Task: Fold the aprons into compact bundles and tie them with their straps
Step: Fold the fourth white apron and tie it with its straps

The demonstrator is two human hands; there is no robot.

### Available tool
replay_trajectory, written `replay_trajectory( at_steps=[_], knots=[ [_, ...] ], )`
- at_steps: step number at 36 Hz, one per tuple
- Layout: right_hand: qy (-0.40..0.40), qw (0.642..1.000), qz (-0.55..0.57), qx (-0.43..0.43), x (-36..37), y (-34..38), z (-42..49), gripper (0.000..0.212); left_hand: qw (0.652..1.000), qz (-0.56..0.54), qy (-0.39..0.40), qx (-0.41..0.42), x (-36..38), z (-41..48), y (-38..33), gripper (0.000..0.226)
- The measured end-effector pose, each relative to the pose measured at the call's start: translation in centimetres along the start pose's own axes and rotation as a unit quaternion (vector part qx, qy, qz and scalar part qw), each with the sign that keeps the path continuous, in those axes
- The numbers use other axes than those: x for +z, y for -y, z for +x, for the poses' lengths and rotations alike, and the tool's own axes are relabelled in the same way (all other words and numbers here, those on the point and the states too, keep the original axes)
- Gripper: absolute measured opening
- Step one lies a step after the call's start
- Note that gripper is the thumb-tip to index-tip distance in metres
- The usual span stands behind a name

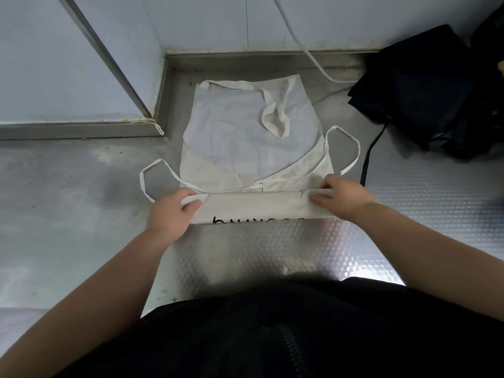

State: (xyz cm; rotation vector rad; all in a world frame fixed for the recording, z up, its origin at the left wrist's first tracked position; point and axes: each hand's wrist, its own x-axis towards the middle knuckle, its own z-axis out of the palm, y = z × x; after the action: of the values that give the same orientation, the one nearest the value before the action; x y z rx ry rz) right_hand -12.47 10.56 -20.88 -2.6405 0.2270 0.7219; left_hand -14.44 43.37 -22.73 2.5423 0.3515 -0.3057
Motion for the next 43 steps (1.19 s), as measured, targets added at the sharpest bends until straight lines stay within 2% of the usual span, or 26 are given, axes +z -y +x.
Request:
replay_trajectory(
  at_steps=[5,8,10,13,16,22,24,26,28,30,32,35,38,40,43],
  knots=[
    [-0.105,0.973,-0.202,-0.036,2.0,1.4,-0.4,0.032,0.993,0.113,-0.043,0.007,1.4,-0.7,-0.6,0.033],
    [-0.134,0.945,-0.275,-0.116,2.4,1.9,-0.8,0.051,0.981,0.181,-0.059,0.027,1.6,-0.7,-0.5,0.036],
    [-0.114,0.949,-0.262,-0.135,2.4,2.2,-0.8,0.061,0.979,0.182,-0.066,0.06,1.5,-0.5,-0.3,0.039],
    [-0.041,0.983,-0.146,-0.108,2.4,2.6,-0.3,0.069,0.975,0.19,-0.044,0.11,1.1,-0.1,0.3,0.037],
    [0.01,0.996,-0.056,-0.071,2.2,2.7,0.0,0.069,0.98,0.196,-0.029,0.031,0.3,0.1,1.4,0.043],
    [0.013,0.996,-0.066,-0.066,2.6,2.9,0.4,0.059,0.954,0.269,0.016,-0.132,-1.3,-0.1,3.9,0.065],
    [0.014,0.995,-0.071,-0.066,2.7,3.1,0.5,0.058,0.939,0.279,-0.009,-0.202,-1.9,-0.2,3.9,0.071],
    [0.017,0.995,-0.07,-0.065,2.6,3.2,0.5,0.058,0.936,0.257,-0.046,-0.234,-2.2,-0.3,3.3,0.071],
    [0.016,0.996,-0.063,-0.064,2.5,3.2,0.4,0.061,0.955,0.225,-0.093,-0.172,-2.2,-0.3,2.9,0.061],
    [0.011,0.997,-0.052,-0.064,2.4,3.1,0.4,0.068,0.971,0.212,-0.111,-0.012,-1.6,-0.3,2.3,0.052],
    [0.002,0.997,-0.042,-0.07,2.1,3.2,0.5,0.076,0.973,0.181,-0.085,0.113,-0.8,-0.5,1.2,0.049],
    [0.012,0.996,-0.041,-0.075,1.3,3.3,0.8,0.089,0.969,0.136,-0.012,0.204,0.7,-1.2,-0.8,0.05],
    [0.037,0.995,-0.068,-0.068,0.9,3.5,0.9,0.089,0.952,0.194,0.061,0.23,2.2,-1.4,-1.6,0.071],
    [0.028,0.992,-0.103,-0.063,1.1,3.4,0.9,0.068,0.949,0.221,0.09,0.208,2.7,-1.4,-1.4,0.078],
    [-0.024,0.989,-0.137,-0.044,1.5,2.8,0.6,0.039,0.953,0.223,0.101,0.178,2.8,-1.2,-1.3,0.073]
  ],
)
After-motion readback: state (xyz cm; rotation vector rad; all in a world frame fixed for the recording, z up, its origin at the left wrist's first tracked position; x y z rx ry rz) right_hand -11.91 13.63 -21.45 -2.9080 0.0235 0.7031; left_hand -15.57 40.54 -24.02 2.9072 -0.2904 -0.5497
